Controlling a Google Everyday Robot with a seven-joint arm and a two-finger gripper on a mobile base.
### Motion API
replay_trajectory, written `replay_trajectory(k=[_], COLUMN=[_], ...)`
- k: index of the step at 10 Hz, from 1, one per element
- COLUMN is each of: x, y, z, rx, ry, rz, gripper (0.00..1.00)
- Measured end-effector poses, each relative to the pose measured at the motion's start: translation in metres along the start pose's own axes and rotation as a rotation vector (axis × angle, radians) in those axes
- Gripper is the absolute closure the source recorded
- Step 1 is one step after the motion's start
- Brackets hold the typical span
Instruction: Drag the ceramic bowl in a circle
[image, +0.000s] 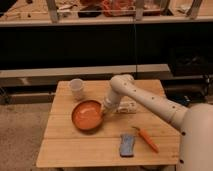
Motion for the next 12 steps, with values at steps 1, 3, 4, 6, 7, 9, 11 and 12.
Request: replay_trajectory(k=[1,3,4,6,7,9,11,12], x=[-0.009,-0.034,-0.052,-0.096,-0.116,-0.143,-0.148,-0.141], y=[0.014,0.025,0.026,0.012,-0.002,-0.035,-0.061,-0.075], z=[-0.004,-0.006,-0.005,0.004,0.011,0.024,0.031,0.033], rx=[-0.001,-0.014,-0.021,-0.046,-0.059,-0.084,-0.093,-0.090], ry=[0.006,0.009,0.012,0.011,0.011,0.009,0.007,0.010], rz=[0.017,0.018,0.011,-0.045,-0.087,-0.174,-0.235,-0.260], gripper=[0.98,0.98,0.98,0.98,0.98,0.98,0.98,0.98])
